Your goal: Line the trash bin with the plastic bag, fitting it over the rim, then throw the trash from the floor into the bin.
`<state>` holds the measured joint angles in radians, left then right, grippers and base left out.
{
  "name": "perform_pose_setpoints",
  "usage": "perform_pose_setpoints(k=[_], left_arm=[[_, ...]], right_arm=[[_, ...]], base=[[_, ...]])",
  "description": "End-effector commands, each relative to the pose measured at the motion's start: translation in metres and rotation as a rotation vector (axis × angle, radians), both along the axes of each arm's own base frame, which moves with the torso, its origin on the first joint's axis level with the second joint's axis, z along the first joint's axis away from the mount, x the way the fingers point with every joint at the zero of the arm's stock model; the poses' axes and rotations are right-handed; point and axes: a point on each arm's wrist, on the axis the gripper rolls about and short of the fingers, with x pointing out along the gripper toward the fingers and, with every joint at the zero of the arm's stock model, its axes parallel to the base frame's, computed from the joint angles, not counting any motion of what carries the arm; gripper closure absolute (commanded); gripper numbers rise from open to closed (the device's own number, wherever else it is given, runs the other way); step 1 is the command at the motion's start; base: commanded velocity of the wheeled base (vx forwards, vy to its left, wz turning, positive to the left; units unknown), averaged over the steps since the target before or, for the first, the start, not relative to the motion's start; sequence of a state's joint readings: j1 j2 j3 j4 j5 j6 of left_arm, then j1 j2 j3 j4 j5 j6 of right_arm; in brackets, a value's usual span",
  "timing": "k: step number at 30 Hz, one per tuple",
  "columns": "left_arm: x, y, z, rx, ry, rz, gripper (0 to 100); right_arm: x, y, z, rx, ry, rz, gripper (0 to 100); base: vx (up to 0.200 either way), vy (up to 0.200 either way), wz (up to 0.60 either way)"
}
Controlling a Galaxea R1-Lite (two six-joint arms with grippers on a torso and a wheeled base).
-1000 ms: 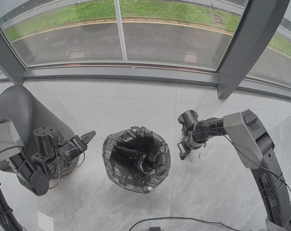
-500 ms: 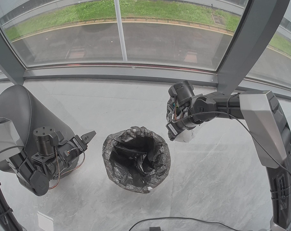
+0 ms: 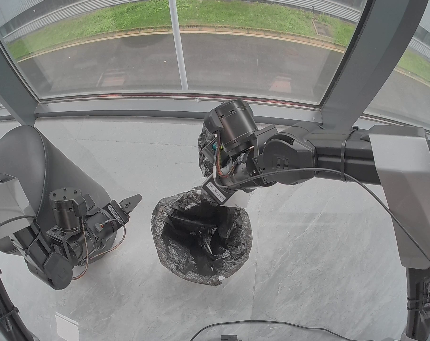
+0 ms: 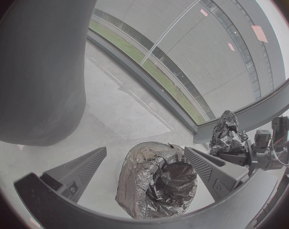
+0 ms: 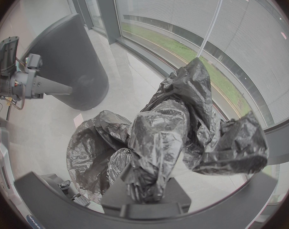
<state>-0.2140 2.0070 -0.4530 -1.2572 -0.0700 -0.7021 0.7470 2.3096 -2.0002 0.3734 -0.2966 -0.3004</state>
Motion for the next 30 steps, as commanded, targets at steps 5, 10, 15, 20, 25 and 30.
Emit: perform_pose_setpoints(k=[5, 10, 15, 20, 25, 30], left_arm=[[0.000, 0.000, 0.000, 0.001, 0.000, 0.001, 0], [0.000, 0.000, -0.001, 0.001, 0.002, 0.000, 0], [-0.001, 0.000, 0.001, 0.000, -0.002, 0.000, 0], [0.000, 0.000, 0.000, 0.001, -0.001, 0.000, 0], [0.000, 0.000, -0.001, 0.002, 0.002, 0.001, 0], [0.000, 0.000, 0.000, 0.001, 0.001, 0.000, 0]], right_arm=[[-0.036, 0.028, 0.003, -0.023, 0.026, 0.093, 100], [-0.046, 0.036, -0.009, -0.055, 0.080, 0.105, 100], [-0.044, 0.037, -0.030, -0.082, 0.164, 0.060, 100], [-0.043, 0.028, -0.039, -0.090, 0.247, -0.014, 100], [-0.038, 0.026, -0.043, -0.086, 0.258, -0.025, 100], [-0.040, 0.029, -0.043, -0.077, 0.260, -0.017, 100]], base=[[0.000, 0.000, 0.00], [0.000, 0.000, 0.00], [0.000, 0.000, 0.00], [0.000, 0.000, 0.00], [0.000, 0.000, 0.00], [0.000, 0.000, 0.00]])
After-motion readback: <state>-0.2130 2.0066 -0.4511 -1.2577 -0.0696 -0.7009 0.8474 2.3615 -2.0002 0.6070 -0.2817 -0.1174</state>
